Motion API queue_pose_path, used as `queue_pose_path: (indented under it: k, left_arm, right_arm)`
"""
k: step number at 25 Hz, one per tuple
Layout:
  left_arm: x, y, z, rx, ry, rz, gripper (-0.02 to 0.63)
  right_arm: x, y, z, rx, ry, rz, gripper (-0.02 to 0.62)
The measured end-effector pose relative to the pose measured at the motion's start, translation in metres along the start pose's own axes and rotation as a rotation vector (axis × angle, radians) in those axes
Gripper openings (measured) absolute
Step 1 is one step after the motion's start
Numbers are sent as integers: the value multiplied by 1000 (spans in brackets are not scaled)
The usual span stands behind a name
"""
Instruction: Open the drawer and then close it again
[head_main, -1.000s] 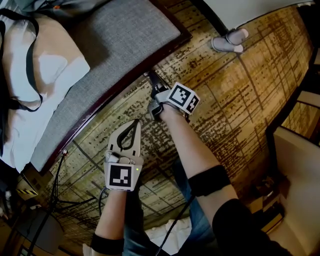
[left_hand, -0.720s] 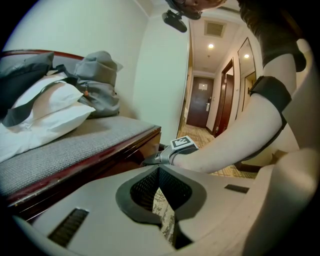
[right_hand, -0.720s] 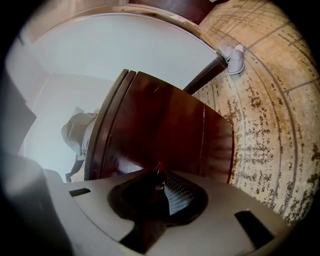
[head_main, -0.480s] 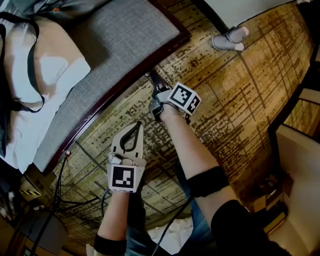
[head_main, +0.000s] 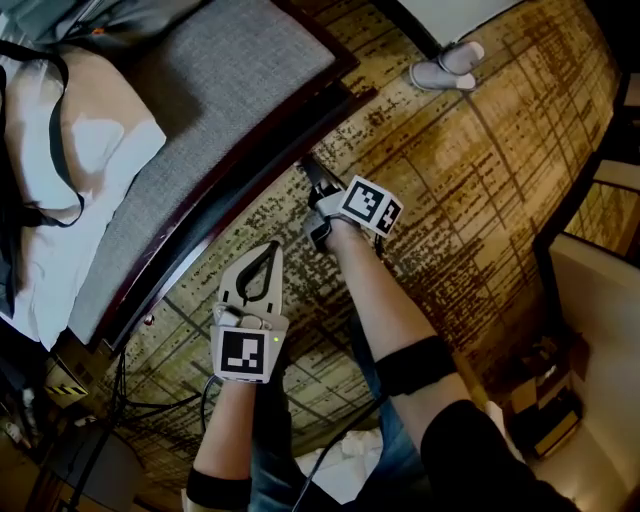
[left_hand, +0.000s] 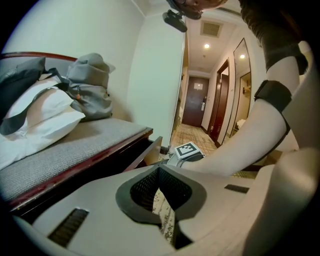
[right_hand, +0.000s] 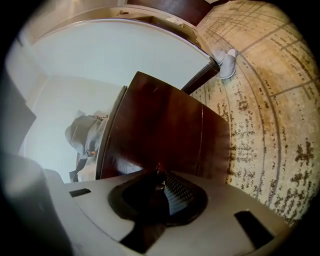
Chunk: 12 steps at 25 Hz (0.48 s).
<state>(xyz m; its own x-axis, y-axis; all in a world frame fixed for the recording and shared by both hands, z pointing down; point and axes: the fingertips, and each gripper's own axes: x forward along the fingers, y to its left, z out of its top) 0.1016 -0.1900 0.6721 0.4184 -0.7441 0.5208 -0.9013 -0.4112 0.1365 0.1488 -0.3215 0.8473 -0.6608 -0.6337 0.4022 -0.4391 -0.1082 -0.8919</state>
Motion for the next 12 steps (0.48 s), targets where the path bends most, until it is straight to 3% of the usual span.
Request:
queue_pose_path:
  k: [12]
  left_arm:
    - [-17, -57, 9, 30, 18, -92, 3]
  right_arm:
    - [-75, -32, -10, 12, 14, -82, 75]
